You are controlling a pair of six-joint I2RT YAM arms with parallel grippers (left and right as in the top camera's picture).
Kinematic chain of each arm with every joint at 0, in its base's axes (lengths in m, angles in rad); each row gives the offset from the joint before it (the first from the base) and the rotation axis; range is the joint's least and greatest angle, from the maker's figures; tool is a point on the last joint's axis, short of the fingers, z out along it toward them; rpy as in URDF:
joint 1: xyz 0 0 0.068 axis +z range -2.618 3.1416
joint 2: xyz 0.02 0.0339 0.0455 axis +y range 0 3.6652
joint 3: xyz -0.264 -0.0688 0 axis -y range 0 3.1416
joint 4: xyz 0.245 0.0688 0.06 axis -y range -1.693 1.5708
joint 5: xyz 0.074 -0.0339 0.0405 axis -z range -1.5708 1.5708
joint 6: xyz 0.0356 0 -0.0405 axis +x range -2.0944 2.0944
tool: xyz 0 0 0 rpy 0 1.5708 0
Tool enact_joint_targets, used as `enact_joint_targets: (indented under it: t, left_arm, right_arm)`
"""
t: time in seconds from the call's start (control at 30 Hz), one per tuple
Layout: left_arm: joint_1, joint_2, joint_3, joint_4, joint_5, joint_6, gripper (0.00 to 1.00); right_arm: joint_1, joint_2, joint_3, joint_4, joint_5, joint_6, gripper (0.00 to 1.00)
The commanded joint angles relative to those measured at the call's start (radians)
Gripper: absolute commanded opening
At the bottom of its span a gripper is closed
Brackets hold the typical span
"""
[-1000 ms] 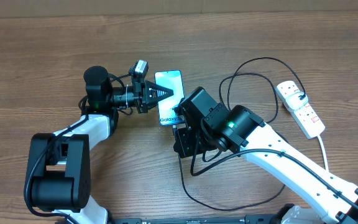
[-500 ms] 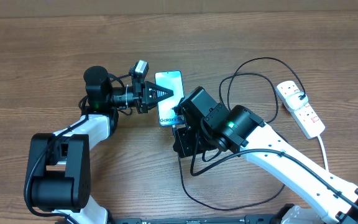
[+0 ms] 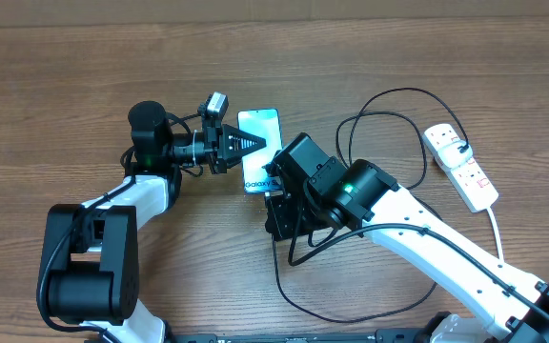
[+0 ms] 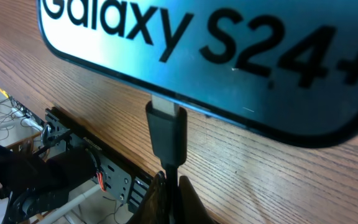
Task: Plug charger to phone and switch on socket
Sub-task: 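Push the USB-C plug up into the phone's charging port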
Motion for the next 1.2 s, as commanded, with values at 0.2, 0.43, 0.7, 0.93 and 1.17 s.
enact_joint_targets:
  t: [0.2,0.43,0.7,0.93,1.17]
  left_arm:
    - [-0.006,0.001,0.026,0.011,0.029,0.077,0.04]
    - [-0.006,0.001,0.026,0.011,0.026,0.131,0.04]
    - [-0.006,0.001,0.026,0.011,0.022,0.158,0.04]
    - [-0.005,0.001,0.026,0.011,0.017,0.170,0.04]
    - [-0.006,0.001,0.026,0.011,0.017,0.177,0.04]
  right_arm:
    - [-0.004,0.004,-0.007,0.021,0.002,0.008,0.04]
    - [-0.004,0.004,-0.007,0.022,0.002,0.008,0.04]
    - [-0.004,0.004,-0.007,0.022,0.002,0.008,0.04]
    - [-0.004,0.004,-0.007,0.021,0.002,0.008,0.04]
    - [-0.004,0.004,-0.007,0.023,0.002,0.008,0.04]
